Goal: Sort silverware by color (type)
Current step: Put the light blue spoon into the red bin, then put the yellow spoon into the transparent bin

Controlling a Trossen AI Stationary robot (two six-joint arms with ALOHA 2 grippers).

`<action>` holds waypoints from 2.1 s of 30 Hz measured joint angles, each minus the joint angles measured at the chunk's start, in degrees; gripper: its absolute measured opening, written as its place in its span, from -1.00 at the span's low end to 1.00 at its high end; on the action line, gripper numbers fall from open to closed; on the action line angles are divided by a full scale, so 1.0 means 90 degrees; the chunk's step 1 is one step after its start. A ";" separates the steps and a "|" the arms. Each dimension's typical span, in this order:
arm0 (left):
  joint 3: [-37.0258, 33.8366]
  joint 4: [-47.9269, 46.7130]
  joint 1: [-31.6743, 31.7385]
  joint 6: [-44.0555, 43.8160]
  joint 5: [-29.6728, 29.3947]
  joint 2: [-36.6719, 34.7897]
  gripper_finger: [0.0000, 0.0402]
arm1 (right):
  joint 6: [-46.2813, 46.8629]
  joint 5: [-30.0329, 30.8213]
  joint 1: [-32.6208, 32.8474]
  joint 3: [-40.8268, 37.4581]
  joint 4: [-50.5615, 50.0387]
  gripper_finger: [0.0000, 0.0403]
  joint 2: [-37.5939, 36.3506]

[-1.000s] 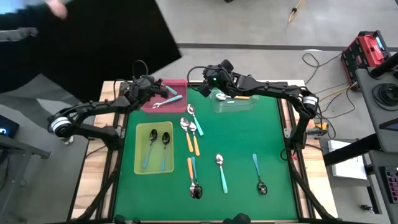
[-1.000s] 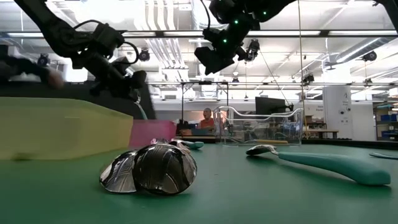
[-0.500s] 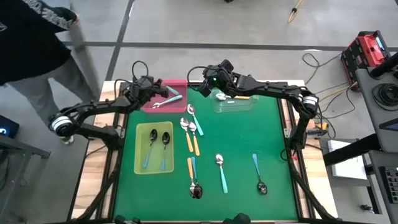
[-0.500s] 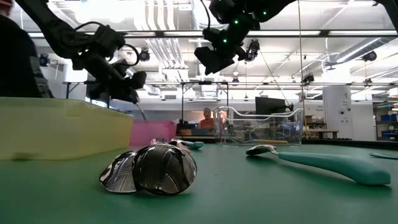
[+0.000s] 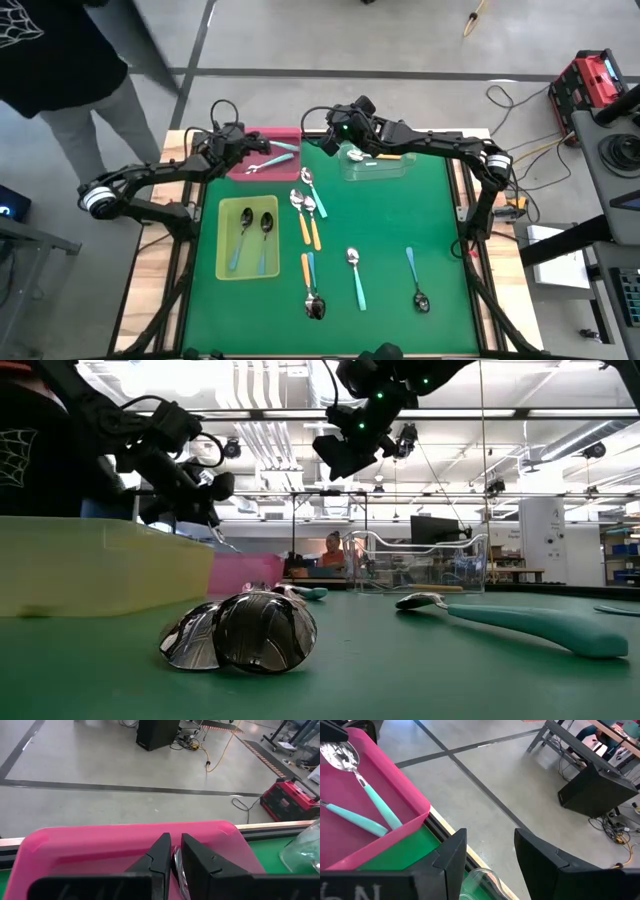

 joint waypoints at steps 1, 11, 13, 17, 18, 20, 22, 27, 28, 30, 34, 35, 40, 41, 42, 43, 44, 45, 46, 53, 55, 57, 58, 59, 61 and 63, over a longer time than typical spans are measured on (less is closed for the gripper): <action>0.0000 -0.0043 0.0001 0.0003 -0.0030 0.0000 -0.87 | 0.0000 0.0000 0.0000 0.0000 0.0000 -0.22 0.0000; 0.0000 -0.0430 0.0010 0.0373 -0.0609 -0.0002 -0.87 | 0.0000 0.0000 0.0000 0.0000 -0.0005 -0.22 0.0002; 0.0000 -0.0488 0.0010 0.0420 -0.0722 -0.0002 -0.87 | 0.0028 0.0000 0.0000 0.0000 -0.0005 -0.22 0.0002; 0.0000 -0.0508 0.0017 0.0539 -0.0812 -0.0015 -0.87 | 0.0066 0.0000 0.0000 0.0000 -0.0020 -0.22 0.0002; 0.0000 -0.0505 0.0017 0.0542 -0.0808 -0.0025 -0.87 | 0.0094 0.0000 0.0000 0.0000 -0.0033 -0.22 0.0002; 0.0010 -0.0529 0.0017 0.0581 -0.0733 -0.0040 -0.87 | 0.0157 -0.0002 0.0012 0.0000 -0.0089 -0.22 0.0002; 0.0070 -0.0533 0.0016 0.0716 -0.0496 -0.0048 -0.86 | 0.0246 -0.0005 0.0029 -0.0001 -0.0192 -0.22 0.0002; 0.0285 -0.0533 0.0016 0.1295 0.0448 -0.0113 -0.86 | 0.0614 -0.0401 0.0056 -0.0002 -0.0430 -0.22 0.0002; 0.0323 -0.0528 0.0015 0.1488 0.0670 -0.0147 -0.86 | 0.0728 -0.0614 0.0064 -0.0002 -0.0487 -0.22 0.0002; 0.0404 -0.0528 0.0015 0.1916 0.1149 -0.0250 -0.86 | 0.1002 -0.1132 0.0094 -0.0002 -0.0619 -0.22 0.0002; 0.0492 -0.0543 0.0009 0.2906 0.2264 -0.0522 -0.86 | 0.1701 -0.2425 0.0189 -0.0002 -0.1008 -0.22 0.0002; 0.0494 -0.0549 0.0009 0.3087 0.2508 -0.0603 -0.86 | 0.1916 -0.2779 0.0223 -0.0002 -0.1106 -0.22 0.0002; 0.0495 -0.0568 0.0007 0.3375 0.3180 -0.1020 -0.86 | 0.2853 -0.3918 0.0582 -0.0002 -0.1452 -0.22 0.0002; 0.0495 -0.0584 0.0007 0.3376 0.3214 -0.1090 -0.86 | 0.2997 -0.3975 0.0688 -0.0002 -0.1498 -0.22 0.0002; 0.0495 -0.0585 0.0007 0.3376 0.3251 -0.1161 -0.86 | 0.3146 -0.3996 0.0801 -0.0002 -0.1542 -0.22 0.0002; 0.0491 -0.0578 0.0007 0.3376 0.3314 -0.1225 -0.86 | 0.3288 -0.3998 0.0925 -0.0002 -0.1574 -0.22 0.0002; 0.0479 -0.0579 0.0007 0.3376 0.3364 -0.1284 -0.86 | 0.3403 -0.3998 0.1040 -0.0002 -0.1602 -0.22 0.0002; 0.0471 -0.0601 0.0007 0.3376 0.3377 -0.1331 -0.86 | 0.3522 -0.3997 0.1161 -0.0002 -0.1634 -0.22 0.0002; 0.0471 -0.0624 0.0002 0.3376 0.3407 -0.1364 -0.86 | 0.3666 -0.4001 0.1271 -0.0002 -0.1674 -0.22 0.0002; 0.0466 -0.0643 -0.0010 0.3358 0.4197 -0.1517 -0.86 | 0.4794 -0.3995 0.2013 -0.0002 -0.1717 -0.26 0.0002; 0.0466 -0.0642 -0.0010 0.3356 0.4436 -0.1544 -0.86 | 0.5083 -0.3952 0.2178 -0.0002 -0.1723 -0.27 0.0002; 0.0466 -0.0627 -0.0012 0.3354 0.4557 -0.1598 -0.86 | 0.5333 -0.3858 0.2316 -0.0002 -0.1720 -0.27 0.0002; 0.0466 -0.0621 -0.0012 0.3354 0.4575 -0.1626 -0.86 | 0.5449 -0.3772 0.2381 -0.0002 -0.1711 -0.27 0.0002; 0.0466 -0.0616 -0.0012 0.3354 0.4577 -0.1659 -0.86 | 0.5523 -0.3683 0.2435 -0.0002 -0.1706 -0.27 0.0002; 0.0464 -0.0580 -0.0012 0.3361 0.4580 -0.1737 -0.86 | 0.5654 -0.3457 0.2532 -0.0002 -0.1681 -0.27 0.0002; 0.0464 -0.0513 -0.0012 0.3364 0.4581 -0.1822 -0.86 | 0.5771 -0.3202 0.2602 -0.0002 -0.1629 -0.27 0.0002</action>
